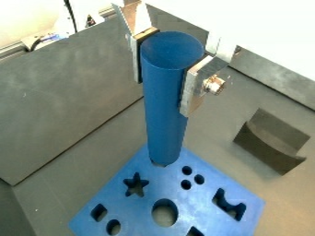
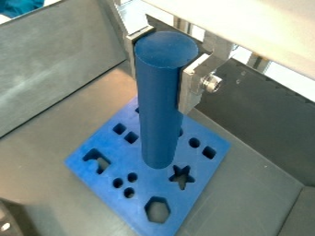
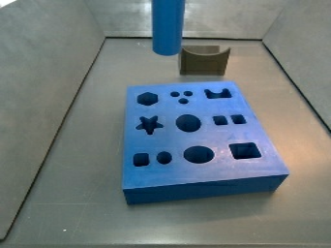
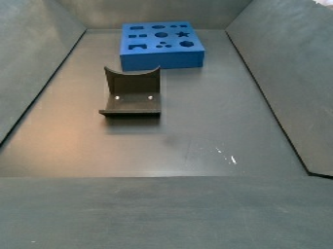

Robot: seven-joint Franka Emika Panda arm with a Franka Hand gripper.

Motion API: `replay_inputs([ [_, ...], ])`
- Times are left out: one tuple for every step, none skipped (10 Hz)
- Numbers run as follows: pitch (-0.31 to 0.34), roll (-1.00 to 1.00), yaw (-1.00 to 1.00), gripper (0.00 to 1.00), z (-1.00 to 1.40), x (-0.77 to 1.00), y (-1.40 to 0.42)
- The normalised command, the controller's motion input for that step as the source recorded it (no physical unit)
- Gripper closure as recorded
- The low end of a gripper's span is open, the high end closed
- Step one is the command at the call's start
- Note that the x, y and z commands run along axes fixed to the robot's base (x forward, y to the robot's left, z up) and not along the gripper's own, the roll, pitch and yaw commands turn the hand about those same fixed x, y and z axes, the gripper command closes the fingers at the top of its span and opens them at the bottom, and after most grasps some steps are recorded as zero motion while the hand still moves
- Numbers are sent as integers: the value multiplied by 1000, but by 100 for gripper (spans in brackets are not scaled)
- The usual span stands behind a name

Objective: Insert the round object.

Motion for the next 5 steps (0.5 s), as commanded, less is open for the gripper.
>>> replay_inputs([
  [-114, -93, -60, 100, -863, 260, -529],
  [-140, -81, -51, 100, -860, 271, -474],
  [-73, 0, -106, 100, -871, 263, -151],
  [36, 80, -131, 100, -480, 71, 26],
  [60, 83, -80, 100, -463, 54, 137],
])
